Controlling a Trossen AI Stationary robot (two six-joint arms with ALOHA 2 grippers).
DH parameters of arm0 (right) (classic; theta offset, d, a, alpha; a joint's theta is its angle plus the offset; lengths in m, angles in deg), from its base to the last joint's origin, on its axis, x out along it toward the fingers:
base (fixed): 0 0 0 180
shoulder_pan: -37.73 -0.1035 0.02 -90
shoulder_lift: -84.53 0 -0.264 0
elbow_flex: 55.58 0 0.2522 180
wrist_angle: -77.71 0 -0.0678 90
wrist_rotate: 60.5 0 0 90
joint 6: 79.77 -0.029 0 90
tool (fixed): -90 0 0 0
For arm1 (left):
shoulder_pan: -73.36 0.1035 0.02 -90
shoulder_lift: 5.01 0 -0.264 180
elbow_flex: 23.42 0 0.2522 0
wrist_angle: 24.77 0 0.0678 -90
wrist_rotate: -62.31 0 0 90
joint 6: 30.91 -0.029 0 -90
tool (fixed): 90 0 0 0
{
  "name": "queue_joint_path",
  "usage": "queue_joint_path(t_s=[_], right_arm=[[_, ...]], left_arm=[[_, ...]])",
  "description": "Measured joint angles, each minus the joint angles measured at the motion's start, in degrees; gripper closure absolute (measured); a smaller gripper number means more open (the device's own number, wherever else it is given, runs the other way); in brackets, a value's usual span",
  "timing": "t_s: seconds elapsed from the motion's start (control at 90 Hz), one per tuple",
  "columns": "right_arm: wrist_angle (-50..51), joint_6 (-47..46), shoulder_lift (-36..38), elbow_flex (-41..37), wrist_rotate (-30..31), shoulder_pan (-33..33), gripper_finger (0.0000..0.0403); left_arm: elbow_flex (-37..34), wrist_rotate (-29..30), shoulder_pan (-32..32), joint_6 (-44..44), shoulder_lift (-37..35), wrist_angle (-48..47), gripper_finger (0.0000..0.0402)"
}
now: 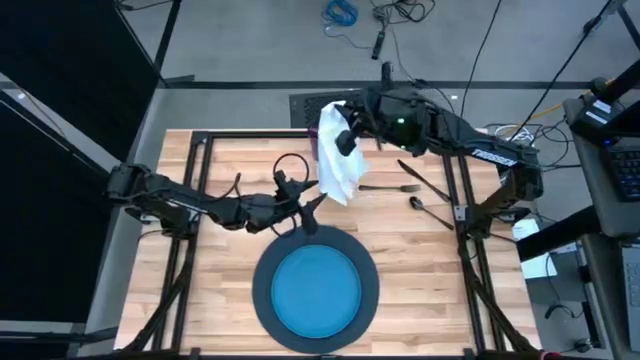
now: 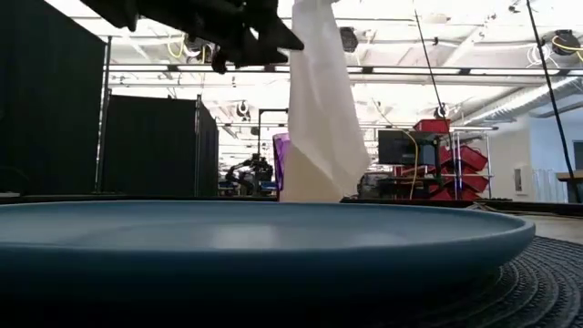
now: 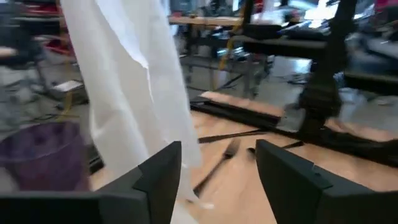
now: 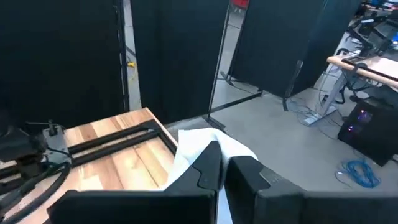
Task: Set table place
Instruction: Fold the white table napkin on the table
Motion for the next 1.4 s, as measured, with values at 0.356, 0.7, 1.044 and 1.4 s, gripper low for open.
queue_joint_path(t_s=[0.356,0.7,1.044,1.4], right_arm=[[-1.3,-0.1,-2.7,0.0,-0.1,-0.1,0.0403],[-0.8,0.5,-2.6,0.0,-2.0,-0.4,0.0403],[-2.1,0.8,-2.5,0.0,-3.5,-0.7,0.0403],[-2.2,0.5,-2.5,0.0,-5.0,-1.0,0.0403]], left_arm=[[0.0,5.6,2.4,-0.4,7.2,3.2,0.0212],[0.0,6.3,4.2,-0.5,8.2,2.9,0.0212],[0.1,5.4,5.8,0.0,8.2,3.4,0.0212],[0.9,2.3,6.8,1.6,8.2,2.8,0.0225]])
